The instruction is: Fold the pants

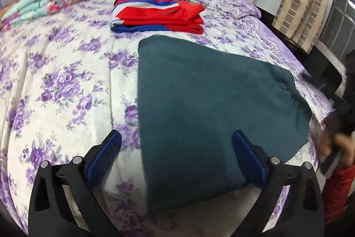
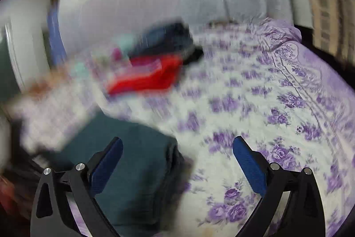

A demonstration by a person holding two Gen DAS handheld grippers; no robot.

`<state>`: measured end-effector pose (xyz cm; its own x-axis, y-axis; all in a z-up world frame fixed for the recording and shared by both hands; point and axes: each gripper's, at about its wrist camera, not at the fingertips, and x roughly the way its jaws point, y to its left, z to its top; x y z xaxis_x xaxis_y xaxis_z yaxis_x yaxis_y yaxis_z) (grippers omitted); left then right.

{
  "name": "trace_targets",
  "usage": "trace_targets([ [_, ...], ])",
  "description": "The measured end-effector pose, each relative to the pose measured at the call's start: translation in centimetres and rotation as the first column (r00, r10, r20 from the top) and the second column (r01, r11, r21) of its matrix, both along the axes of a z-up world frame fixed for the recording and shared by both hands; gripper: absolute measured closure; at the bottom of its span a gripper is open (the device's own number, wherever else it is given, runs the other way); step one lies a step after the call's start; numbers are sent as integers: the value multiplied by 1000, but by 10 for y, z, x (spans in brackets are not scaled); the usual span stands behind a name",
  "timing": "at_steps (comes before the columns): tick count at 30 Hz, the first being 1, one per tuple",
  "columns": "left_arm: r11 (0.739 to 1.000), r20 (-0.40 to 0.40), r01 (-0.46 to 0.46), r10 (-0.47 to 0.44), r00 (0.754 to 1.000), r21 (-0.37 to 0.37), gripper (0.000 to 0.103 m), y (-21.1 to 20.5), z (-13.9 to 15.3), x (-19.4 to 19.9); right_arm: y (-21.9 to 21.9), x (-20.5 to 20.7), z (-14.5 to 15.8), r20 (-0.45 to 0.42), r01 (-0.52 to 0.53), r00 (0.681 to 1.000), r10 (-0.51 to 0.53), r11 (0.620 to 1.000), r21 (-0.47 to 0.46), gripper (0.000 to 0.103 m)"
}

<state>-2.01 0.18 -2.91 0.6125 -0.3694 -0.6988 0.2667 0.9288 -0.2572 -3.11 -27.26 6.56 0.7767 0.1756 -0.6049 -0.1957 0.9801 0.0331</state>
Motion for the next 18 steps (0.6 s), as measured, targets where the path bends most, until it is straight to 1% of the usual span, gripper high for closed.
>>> trace_targets([
  [1,1000,2,6,-6,1000,-1,5,0,-1,0,12,14,-21,-86,15,996,-27,989,-144,4],
  [2,1000,5,9,-9,1000,4,5,-2,-2,-1,17,21,-33,-147,3,989,-31,982,-189,4],
  [3,1000,9,9,-9,1000,14,5,-4,-2,-4,11,25,-32,-183,0,983,-24,992,-129,3],
  [4,1000,12,9,-9,1000,17,5,-5,-1,-4,6,23,-29,-172,17,984,-36,994,-109,3],
  [6,1000,14,7,-7,1000,7,5,-4,-2,-5,3,20,-20,-137,30,989,-47,992,-125,3],
  [8,1000,17,4,-4,1000,-2,5,-2,-2,-5,10,12,-8,-55,39,997,-48,987,-154,4],
  [9,1000,19,1,-1,1000,1,5,-3,-2,-5,17,2,5,21,20,1000,-17,988,-154,4],
  [10,1000,21,-3,3,1000,8,5,-4,-1,-5,24,-6,18,83,-23,996,35,990,-141,4],
  [11,1000,24,-6,6,1000,13,5,-5,-1,-5,32,-10,29,122,-74,989,89,990,-116,4],
  [12,1000,27,-9,9,1000,21,4,-6,-1,-6,39,-11,36,129,-116,983,127,989,-87,4],
  [14,1000,31,-11,11,999,22,4,-5,0,-6,52,-7,40,102,-186,976,191,981,-50,6],
  [15,1000,31,-12,11,999,19,4,-5,0,-6,63,-1,36,72,-226,971,230,973,-52,13],
  [16,1000,31,-12,12,999,16,5,-4,0,-6,69,4,30,42,-240,969,243,968,-73,18],
  [17,1000,32,-13,12,999,15,4,-4,0,-7,77,13,16,-13,-248,969,248,963,-105,19],
  [18,1000,33,-14,13,999,17,4,-4,0,-8,80,18,5,-48,-255,967,251,961,-106,23],
])
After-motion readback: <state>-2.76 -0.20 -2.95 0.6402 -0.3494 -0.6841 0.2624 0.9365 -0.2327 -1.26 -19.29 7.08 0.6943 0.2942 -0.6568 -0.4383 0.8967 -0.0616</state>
